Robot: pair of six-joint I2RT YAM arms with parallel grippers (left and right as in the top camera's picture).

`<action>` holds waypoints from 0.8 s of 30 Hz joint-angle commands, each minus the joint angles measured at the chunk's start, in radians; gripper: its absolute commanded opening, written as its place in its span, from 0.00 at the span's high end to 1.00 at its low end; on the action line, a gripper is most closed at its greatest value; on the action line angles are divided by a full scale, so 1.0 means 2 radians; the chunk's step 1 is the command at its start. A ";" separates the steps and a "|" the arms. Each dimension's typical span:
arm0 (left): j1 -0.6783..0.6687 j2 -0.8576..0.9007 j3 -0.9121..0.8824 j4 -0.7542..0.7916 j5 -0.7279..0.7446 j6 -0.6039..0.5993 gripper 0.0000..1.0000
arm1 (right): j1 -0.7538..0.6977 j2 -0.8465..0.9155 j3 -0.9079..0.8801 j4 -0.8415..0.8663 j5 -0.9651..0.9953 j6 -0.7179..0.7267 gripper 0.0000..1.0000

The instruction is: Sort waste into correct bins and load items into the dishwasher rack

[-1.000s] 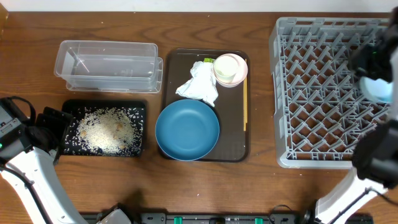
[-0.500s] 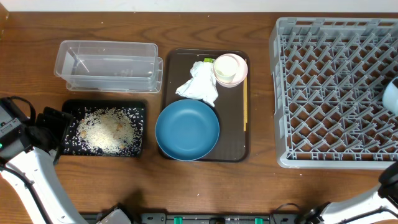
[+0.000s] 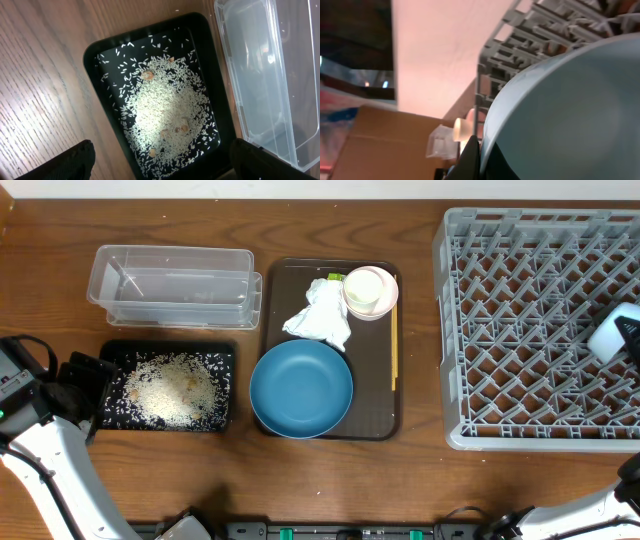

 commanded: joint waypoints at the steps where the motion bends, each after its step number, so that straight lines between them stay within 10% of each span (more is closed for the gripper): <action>1: 0.002 0.001 0.008 -0.002 0.001 -0.004 0.11 | -0.002 -0.001 -0.018 0.000 -0.033 -0.026 0.99; 24: 0.002 0.001 0.008 -0.002 0.001 -0.005 0.11 | -0.028 -0.007 -0.018 0.018 0.098 0.055 0.98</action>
